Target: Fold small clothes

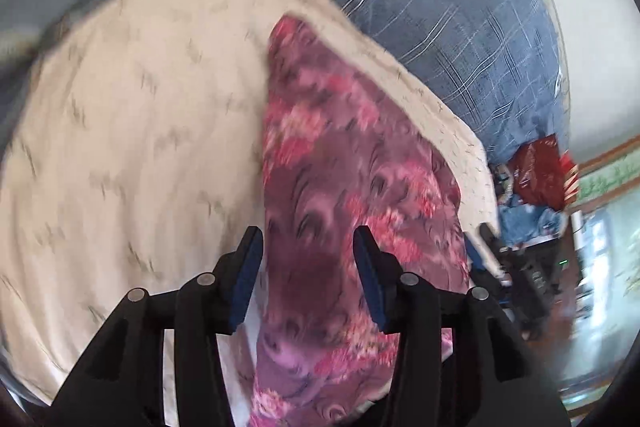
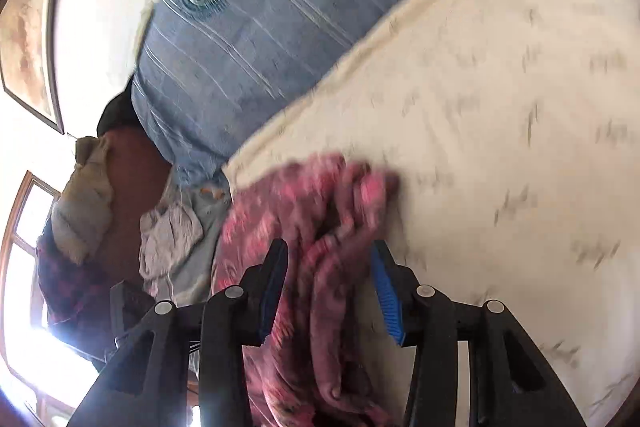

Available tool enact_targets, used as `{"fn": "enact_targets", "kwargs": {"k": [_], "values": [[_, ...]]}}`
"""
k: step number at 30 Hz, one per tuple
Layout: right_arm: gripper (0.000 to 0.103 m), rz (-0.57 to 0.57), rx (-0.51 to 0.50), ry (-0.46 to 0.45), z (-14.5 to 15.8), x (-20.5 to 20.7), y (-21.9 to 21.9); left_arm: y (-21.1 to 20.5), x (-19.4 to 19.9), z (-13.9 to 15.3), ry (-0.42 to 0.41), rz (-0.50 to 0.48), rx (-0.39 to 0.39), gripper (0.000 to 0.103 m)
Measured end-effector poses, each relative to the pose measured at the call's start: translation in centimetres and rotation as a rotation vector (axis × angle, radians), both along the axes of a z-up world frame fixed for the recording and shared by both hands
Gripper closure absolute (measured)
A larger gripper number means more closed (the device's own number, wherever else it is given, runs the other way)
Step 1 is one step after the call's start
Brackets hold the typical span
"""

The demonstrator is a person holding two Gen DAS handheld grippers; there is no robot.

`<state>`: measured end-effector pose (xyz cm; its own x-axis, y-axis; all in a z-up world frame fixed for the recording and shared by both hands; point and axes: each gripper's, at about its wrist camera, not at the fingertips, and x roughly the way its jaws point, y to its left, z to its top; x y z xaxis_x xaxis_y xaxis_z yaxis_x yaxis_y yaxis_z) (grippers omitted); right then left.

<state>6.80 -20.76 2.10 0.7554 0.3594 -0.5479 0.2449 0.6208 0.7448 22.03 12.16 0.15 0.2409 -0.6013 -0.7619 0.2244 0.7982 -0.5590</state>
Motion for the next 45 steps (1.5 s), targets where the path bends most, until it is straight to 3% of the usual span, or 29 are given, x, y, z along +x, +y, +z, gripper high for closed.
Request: {"fn": "enact_targets", "kwargs": {"k": [3, 5, 6, 7, 11, 12, 15, 18, 19, 24, 27, 31, 36, 39, 40, 41, 42, 44, 45], "values": [[0.058, 0.055, -0.04, -0.004, 1.1, 2.7, 0.7, -2.9, 1.3, 1.1, -0.099, -0.027, 0.091, 0.056], [0.061, 0.091, -0.095, 0.094, -0.1, 5.2, 1.7, -3.9, 2.4, 0.8, -0.119, -0.037, 0.16, 0.056], [0.068, 0.102, -0.122, 0.137, -0.6, 6.4, 2.3, -4.6, 3.0, 0.8, -0.123, -0.041, 0.184, 0.056], [0.098, 0.13, -0.145, 0.149, -0.9, 7.5, 2.6, -5.0, 3.5, 0.8, -0.126, -0.044, 0.199, 0.056], [0.098, 0.124, -0.208, 0.025, 1.8, 7.7, 2.7, -5.4, 4.7, -0.3, -0.151, -0.038, 0.279, 0.051], [0.098, 0.109, -0.237, 0.039, 1.6, 7.8, 2.5, -5.7, 5.2, -1.3, -0.142, -0.038, 0.294, 0.046], [0.1, 0.122, -0.259, 0.196, -2.3, 9.1, 2.0, -6.1, 5.9, -3.2, -0.107, -0.04, 0.305, 0.036], [0.096, 0.126, -0.265, 0.163, -1.2, 8.6, 1.9, -5.8, 5.9, -2.8, -0.1, -0.034, 0.297, 0.036], [0.088, 0.119, -0.277, 0.152, -0.4, 8.2, 2.0, -5.7, 5.7, -2.6, -0.104, -0.033, 0.302, 0.036], [0.088, 0.194, -0.31, 0.002, 3.9, 4.7, 4.4, -5.2, 3.4, -0.5, -0.163, -0.039, 0.336, 0.037], [0.086, 0.271, -0.329, -0.051, 4.3, 2.2, 6.4, -4.8, 1.5, 0.1, -0.191, -0.04, 0.364, 0.037], [0.09, 0.326, -0.434, 0.096, 0.3, 2.4, 8.5, -4.4, 0.4, 0.3, -0.183, -0.036, 0.375, 0.037], [0.084, 0.273, -0.423, 0.077, 2.7, 0.7, 8.4, -3.2, -2.2, 1.8, -0.234, -0.065, 0.407, 0.037], [0.064, 0.225, -0.358, 0.077, 3.5, -2.0, 7.2, -1.5, -4.3, 1.5, -0.214, -0.108, 0.365, 0.035], [0.046, 0.205, -0.361, 0.083, 3.4, -2.8, 7.2, -1.0, -4.9, 0.8, -0.185, -0.121, 0.348, 0.034], [0.038, 0.176, -0.373, 0.101, 2.8, -3.7, 7.0, -0.6, -5.4, 0.2, -0.161, -0.126, 0.334, 0.034], [0.038, 0.171, -0.375, 0.114, 2.2, -4.4, 7.1, -0.4, -6.0, -0.6, -0.139, -0.142, 0.319, 0.034], [0.09, 0.251, -0.355, 0.131, 0.9, -4.6, 7.9, -0.6, -6.8, -1.3, -0.138, -0.159, 0.346, 0.034], [0.09, 0.254, -0.371, 0.13, 0.9, -4.9, 8.1, -0.8, -7.2, -1.8, -0.145, -0.161, 0.374, 0.034]]}}
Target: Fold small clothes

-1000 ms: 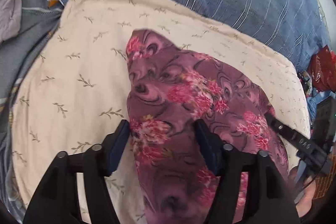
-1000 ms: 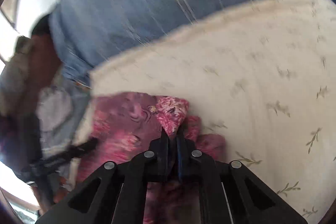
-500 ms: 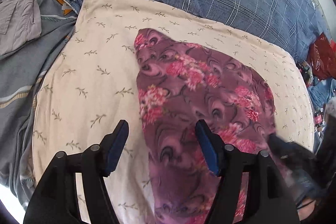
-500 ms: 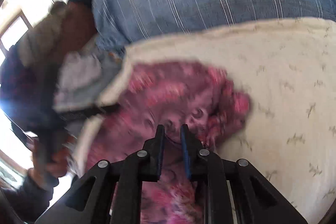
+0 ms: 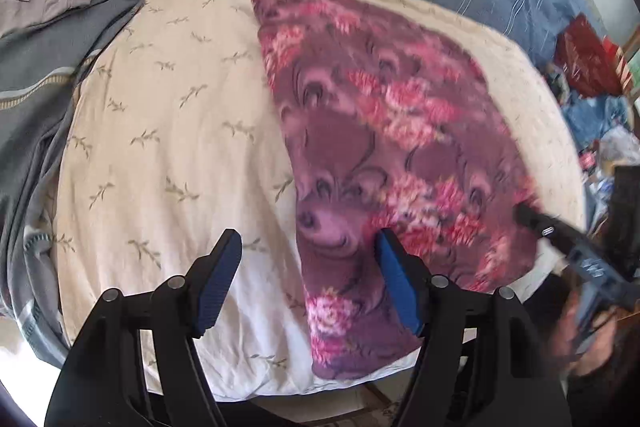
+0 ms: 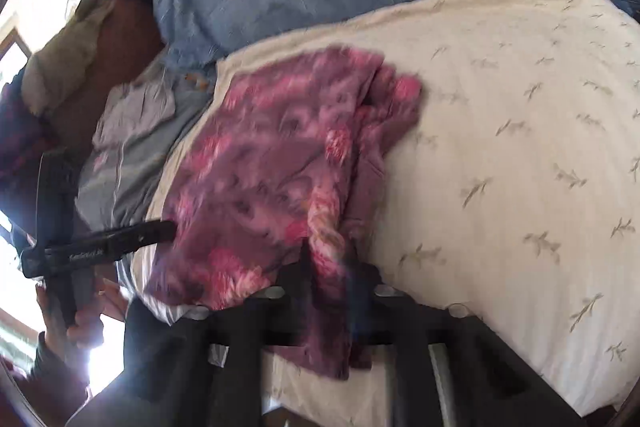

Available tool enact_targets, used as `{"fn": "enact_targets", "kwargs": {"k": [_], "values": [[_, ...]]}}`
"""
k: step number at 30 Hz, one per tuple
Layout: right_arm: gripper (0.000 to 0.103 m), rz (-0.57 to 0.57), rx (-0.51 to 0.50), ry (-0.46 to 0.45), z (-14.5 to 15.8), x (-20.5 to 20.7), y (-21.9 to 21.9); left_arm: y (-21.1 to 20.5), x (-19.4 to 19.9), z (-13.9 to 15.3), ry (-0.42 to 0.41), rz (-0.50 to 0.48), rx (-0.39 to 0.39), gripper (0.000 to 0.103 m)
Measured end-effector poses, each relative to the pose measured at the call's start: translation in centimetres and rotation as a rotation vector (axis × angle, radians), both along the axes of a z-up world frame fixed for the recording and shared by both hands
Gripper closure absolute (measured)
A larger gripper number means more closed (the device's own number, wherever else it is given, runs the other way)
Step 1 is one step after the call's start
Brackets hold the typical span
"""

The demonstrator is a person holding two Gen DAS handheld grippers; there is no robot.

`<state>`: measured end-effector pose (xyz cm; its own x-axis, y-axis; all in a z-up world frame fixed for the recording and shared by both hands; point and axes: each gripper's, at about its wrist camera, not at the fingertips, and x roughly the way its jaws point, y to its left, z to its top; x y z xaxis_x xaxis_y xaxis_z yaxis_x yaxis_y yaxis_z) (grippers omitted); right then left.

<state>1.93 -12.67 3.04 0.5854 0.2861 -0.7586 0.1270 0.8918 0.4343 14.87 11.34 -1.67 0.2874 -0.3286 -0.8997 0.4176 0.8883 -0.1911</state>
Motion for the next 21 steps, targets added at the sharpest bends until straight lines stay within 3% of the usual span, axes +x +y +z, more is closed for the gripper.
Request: {"fn": "enact_targets", "kwargs": {"k": [2, 6, 9, 12, 15, 18, 20, 21], "values": [[0.091, -0.01, -0.017, -0.056, 1.0, -0.9, 0.1, -0.3, -0.4, -1.2, 0.006, -0.003, 0.024, 0.032], [0.09, -0.04, -0.005, 0.052, -2.2, -0.2, -0.8, -0.6, -0.4, -1.6, -0.002, 0.004, 0.028, 0.027], [0.075, -0.065, 0.02, 0.057, -0.8, -0.4, -1.9, 0.2, -0.8, 0.7, -0.007, -0.015, -0.031, 0.031], [0.075, -0.072, 0.01, -0.055, 2.2, -0.9, -2.0, 0.1, -1.0, 4.2, -0.108, -0.022, -0.087, 0.031], [0.075, -0.019, -0.035, -0.15, 4.0, 0.0, -0.9, -1.6, 0.4, 5.7, -0.188, -0.016, -0.062, 0.031], [0.075, 0.02, -0.086, -0.109, 2.8, 2.1, 0.4, -3.2, 2.4, 3.8, -0.155, -0.011, -0.019, 0.031], [0.081, 0.031, -0.187, -0.03, 0.4, 3.7, 1.4, -3.7, 2.7, 1.3, -0.124, -0.01, 0.029, 0.029], [0.077, 0.028, -0.21, -0.001, -0.6, 4.3, 1.4, -3.8, 2.9, 0.0, -0.102, -0.009, 0.03, 0.026]]}}
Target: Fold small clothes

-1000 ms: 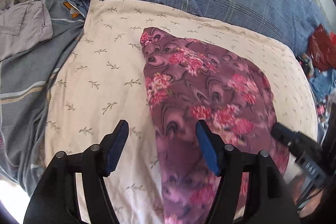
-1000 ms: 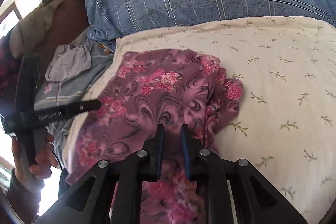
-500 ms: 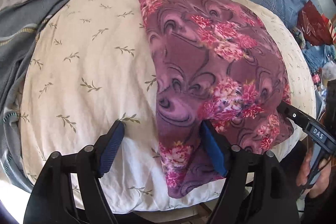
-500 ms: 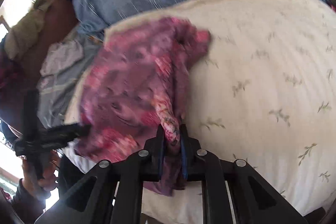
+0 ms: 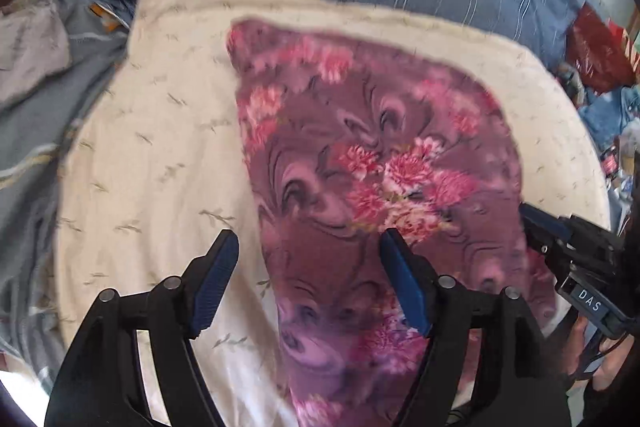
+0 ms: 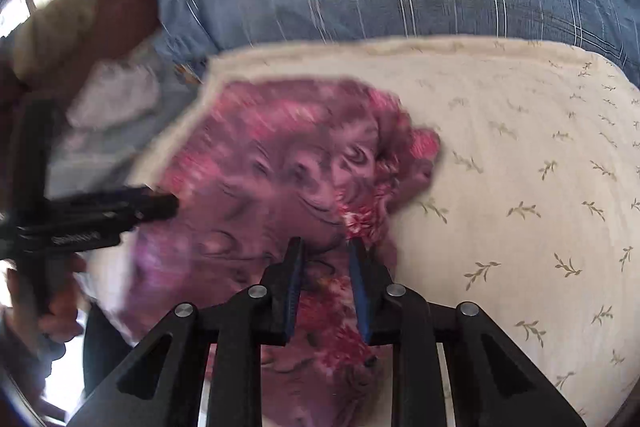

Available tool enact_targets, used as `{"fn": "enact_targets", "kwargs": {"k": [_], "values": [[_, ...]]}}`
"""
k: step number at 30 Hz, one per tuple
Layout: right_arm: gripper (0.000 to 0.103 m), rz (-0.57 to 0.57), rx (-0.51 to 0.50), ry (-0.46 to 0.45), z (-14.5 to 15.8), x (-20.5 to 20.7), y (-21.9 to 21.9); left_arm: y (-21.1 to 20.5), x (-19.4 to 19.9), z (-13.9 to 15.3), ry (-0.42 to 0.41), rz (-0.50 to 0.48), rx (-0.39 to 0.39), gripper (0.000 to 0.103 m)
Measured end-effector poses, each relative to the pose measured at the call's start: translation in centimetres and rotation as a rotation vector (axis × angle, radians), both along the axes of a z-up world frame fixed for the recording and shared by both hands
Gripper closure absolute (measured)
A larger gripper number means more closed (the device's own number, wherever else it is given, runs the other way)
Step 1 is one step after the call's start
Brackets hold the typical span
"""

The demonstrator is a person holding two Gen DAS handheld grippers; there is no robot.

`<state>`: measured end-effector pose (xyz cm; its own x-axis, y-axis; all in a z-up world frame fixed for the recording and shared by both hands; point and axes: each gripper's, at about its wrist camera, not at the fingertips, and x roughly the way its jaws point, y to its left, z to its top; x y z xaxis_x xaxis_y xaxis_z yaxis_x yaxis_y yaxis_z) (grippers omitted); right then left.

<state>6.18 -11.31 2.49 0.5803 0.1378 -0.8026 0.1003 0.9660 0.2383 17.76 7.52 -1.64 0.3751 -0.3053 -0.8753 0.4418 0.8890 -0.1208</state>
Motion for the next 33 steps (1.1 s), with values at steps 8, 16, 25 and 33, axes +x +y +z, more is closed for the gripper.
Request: {"fn": "enact_targets", "kwargs": {"k": [8, 16, 25, 33], "values": [[0.063, -0.064, 0.06, 0.009, 0.1, 0.2, -1.5, 2.6, 1.4, -0.6, 0.116, 0.057, -0.137, 0.02], [0.059, -0.125, 0.156, -0.035, 2.0, 3.0, -4.1, 3.6, 5.5, 2.9, 0.044, 0.095, -0.116, 0.02], [0.093, -0.103, 0.288, 0.032, 0.0, 10.9, -5.8, 0.6, 11.2, -0.2, 0.223, 0.093, -0.179, 0.037], [0.091, -0.216, 0.363, 0.044, -2.5, 9.6, -8.7, -1.8, 12.9, -0.4, 0.147, 0.094, -0.098, 0.035]]}}
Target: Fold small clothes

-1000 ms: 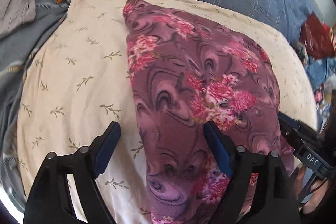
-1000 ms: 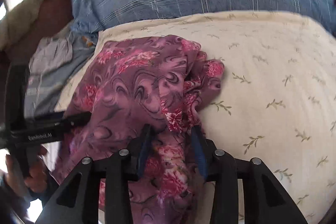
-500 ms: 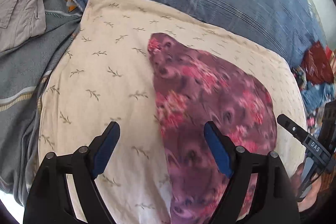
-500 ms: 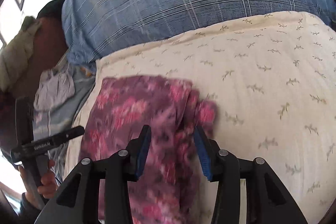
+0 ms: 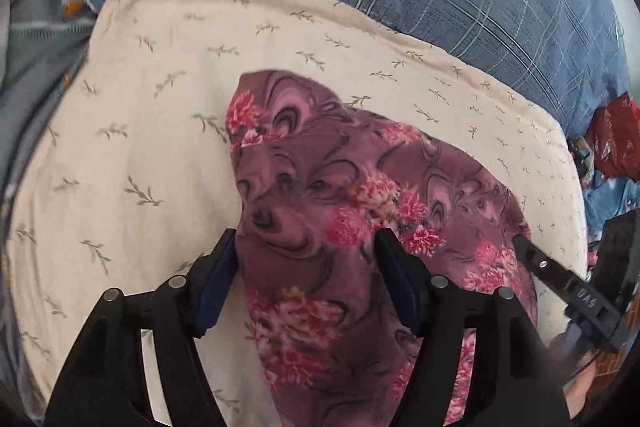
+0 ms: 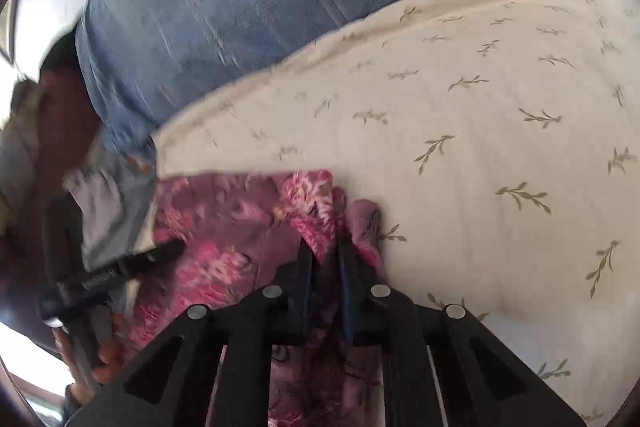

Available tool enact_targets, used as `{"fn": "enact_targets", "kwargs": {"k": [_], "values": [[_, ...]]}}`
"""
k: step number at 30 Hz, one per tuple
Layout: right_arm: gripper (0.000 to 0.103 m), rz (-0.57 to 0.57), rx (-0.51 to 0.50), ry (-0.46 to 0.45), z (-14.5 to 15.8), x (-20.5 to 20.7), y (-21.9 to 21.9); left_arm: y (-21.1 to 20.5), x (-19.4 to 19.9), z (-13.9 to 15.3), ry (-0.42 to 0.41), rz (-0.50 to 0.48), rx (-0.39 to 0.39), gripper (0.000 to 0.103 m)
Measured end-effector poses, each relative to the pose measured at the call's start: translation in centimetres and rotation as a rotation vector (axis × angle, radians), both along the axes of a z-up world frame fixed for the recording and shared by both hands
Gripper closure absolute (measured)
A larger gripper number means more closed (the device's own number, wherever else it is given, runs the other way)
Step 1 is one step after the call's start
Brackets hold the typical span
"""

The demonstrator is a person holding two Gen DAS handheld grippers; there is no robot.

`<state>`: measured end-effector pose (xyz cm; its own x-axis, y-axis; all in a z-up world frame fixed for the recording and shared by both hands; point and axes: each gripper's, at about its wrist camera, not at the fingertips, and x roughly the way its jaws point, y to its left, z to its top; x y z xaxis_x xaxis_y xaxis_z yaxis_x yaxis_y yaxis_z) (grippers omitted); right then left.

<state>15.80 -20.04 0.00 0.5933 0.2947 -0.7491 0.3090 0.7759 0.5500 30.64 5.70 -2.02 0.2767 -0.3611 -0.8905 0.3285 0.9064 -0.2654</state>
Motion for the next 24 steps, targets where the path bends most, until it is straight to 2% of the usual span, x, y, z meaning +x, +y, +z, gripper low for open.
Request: {"fn": "enact_targets", "kwargs": {"k": [1, 3, 7, 8, 9, 11, 12, 13, 14, 15, 18, 20, 22, 24], "values": [[0.084, -0.012, 0.027, -0.005, 0.7, -0.5, -0.3, 0.3, -0.6, 0.8, -0.016, -0.008, 0.001, 0.036], [0.083, 0.0, 0.05, -0.044, 2.1, -1.9, -0.2, 1.2, -2.5, 2.2, -0.054, -0.03, 0.003, 0.036], [0.082, 0.152, 0.095, -0.196, 4.4, -6.0, 1.9, 2.7, -7.2, 3.3, -0.113, -0.08, -0.003, 0.036], [0.082, 0.195, 0.089, -0.198, 4.3, -6.6, 2.7, 2.6, -8.4, 2.8, -0.123, -0.096, 0.014, 0.035], [0.082, 0.232, 0.053, -0.174, 3.7, -6.9, 3.6, 2.1, -9.6, 1.8, -0.131, -0.108, 0.075, 0.035], [0.087, 0.286, -0.101, -0.065, 1.6, -6.8, 5.5, 1.2, -10.5, 0.5, -0.149, -0.125, 0.137, 0.032], [0.087, 0.287, -0.132, -0.089, 1.6, -7.1, 5.9, 1.2, -10.7, 0.8, -0.164, -0.113, 0.148, 0.032], [0.086, 0.275, -0.144, -0.101, 2.3, -7.5, 5.9, 1.6, -11.0, 1.6, -0.161, -0.107, 0.149, 0.033], [0.08, 0.26, -0.141, -0.08, 3.1, -7.7, 5.9, 1.9, -11.2, 2.4, -0.161, -0.104, 0.144, 0.033], [0.08, 0.252, -0.132, -0.087, 3.8, -8.2, 5.8, 2.2, -11.7, 3.4, -0.172, -0.101, 0.134, 0.033], [0.08, 0.286, -0.082, -0.177, 5.5, -11.0, 5.6, 2.5, -13.6, 5.0, -0.233, -0.134, 0.134, 0.031], [0.081, 0.314, -0.081, -0.166, 4.8, -12.4, 6.1, 2.3, -14.9, 3.8, -0.223, -0.155, 0.167, 0.03], [0.087, 0.343, -0.167, -0.064, 2.2, -13.0, 7.0, 2.0, -16.1, 1.0, -0.184, -0.17, 0.199, 0.024], [0.087, 0.33, -0.201, -0.091, 1.8, -13.5, 7.3, 2.6, -16.5, 0.2, -0.201, -0.127, 0.191, 0.017]]}}
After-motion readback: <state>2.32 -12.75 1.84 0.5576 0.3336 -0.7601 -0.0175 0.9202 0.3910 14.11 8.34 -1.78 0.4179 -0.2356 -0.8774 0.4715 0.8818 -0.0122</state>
